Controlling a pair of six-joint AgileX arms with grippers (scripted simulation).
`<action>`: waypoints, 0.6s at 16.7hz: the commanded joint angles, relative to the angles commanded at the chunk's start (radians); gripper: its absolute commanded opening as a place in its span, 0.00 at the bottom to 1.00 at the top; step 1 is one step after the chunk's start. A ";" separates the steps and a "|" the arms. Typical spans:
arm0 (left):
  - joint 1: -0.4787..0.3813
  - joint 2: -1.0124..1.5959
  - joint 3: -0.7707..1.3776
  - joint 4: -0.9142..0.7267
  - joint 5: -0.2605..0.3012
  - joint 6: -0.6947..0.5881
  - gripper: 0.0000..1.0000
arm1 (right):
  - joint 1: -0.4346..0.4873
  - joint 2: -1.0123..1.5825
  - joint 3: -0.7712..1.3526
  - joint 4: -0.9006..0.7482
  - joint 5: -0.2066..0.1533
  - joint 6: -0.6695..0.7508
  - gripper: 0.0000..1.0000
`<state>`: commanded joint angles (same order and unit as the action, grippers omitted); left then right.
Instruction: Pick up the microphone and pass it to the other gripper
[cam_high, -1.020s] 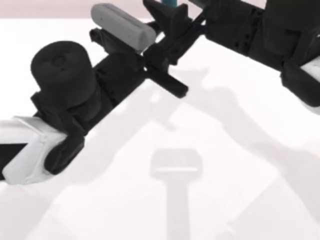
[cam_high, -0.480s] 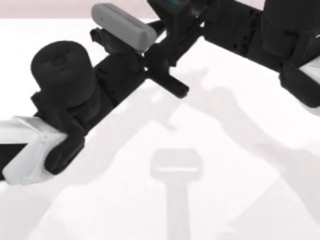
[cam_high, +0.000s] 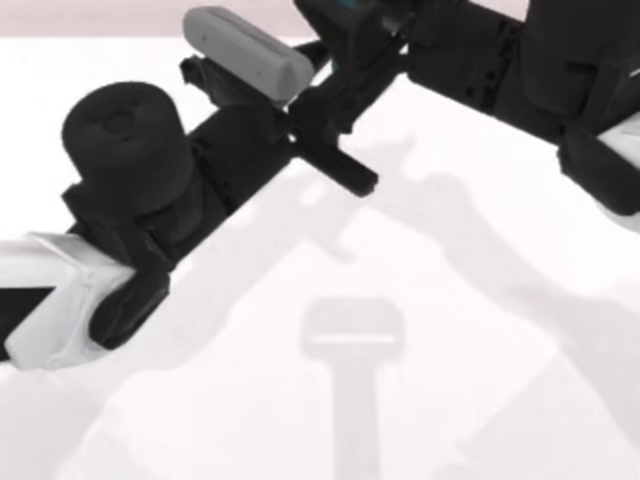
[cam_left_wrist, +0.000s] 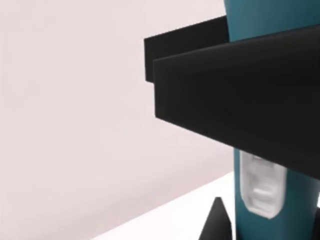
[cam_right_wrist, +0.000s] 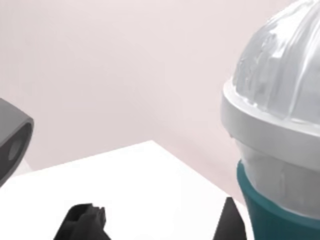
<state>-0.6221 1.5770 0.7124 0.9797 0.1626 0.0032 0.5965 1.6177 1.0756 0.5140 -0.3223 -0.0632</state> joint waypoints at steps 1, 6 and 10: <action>0.000 0.000 0.000 0.000 0.000 0.000 0.30 | 0.000 0.000 0.000 0.000 0.000 0.000 0.00; 0.000 0.000 0.000 0.000 0.000 0.000 0.68 | 0.000 0.000 0.000 0.000 0.000 0.000 0.00; 0.000 0.000 0.000 0.000 0.000 0.000 0.98 | 0.000 0.000 0.000 0.000 0.000 0.000 0.00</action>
<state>-0.6221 1.5770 0.7124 0.9797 0.1626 0.0032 0.5965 1.6177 1.0756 0.5140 -0.3223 -0.0632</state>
